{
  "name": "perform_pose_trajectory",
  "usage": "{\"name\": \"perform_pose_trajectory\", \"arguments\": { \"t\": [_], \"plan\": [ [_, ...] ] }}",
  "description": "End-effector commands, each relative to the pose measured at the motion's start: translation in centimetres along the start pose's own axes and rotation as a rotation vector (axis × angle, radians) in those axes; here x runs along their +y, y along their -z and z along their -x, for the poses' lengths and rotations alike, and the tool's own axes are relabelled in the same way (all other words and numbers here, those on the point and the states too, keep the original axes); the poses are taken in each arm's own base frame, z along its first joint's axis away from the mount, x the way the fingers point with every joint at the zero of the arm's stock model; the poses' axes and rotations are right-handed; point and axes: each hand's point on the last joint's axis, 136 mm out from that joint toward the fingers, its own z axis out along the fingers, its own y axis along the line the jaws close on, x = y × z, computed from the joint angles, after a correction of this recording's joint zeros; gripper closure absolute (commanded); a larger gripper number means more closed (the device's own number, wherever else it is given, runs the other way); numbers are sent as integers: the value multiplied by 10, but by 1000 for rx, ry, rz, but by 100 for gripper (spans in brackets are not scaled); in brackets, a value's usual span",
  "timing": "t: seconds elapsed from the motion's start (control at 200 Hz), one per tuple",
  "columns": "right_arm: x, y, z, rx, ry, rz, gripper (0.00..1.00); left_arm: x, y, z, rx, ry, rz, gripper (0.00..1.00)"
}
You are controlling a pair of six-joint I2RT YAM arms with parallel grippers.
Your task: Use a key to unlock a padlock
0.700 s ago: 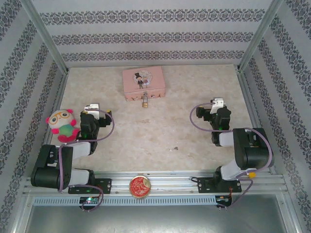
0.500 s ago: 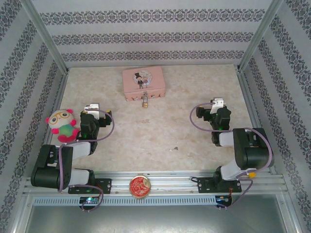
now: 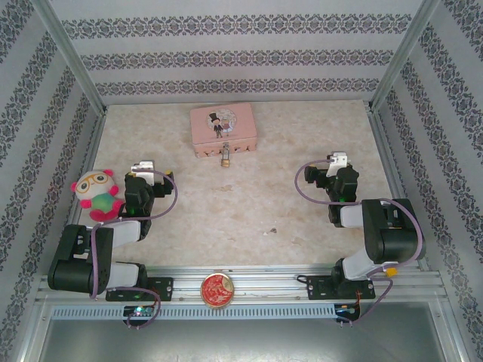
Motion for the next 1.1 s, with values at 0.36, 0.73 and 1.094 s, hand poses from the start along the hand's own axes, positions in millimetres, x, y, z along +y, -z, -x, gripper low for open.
{"name": "perform_pose_trajectory", "arguments": {
  "t": [0.36, 0.73, 1.094],
  "plan": [
    [2, -1, 12, -29, 16, 0, 2, 6, -4, 15, -39, 34, 15, 1],
    [2, -1, 11, -29, 15, 0, 2, 6, -5, 14, -36, 35, 17, 1],
    [2, -1, 12, -29, 16, 0, 2, 9, -6, 14, -32, 45, 22, 1]
  ]
}}
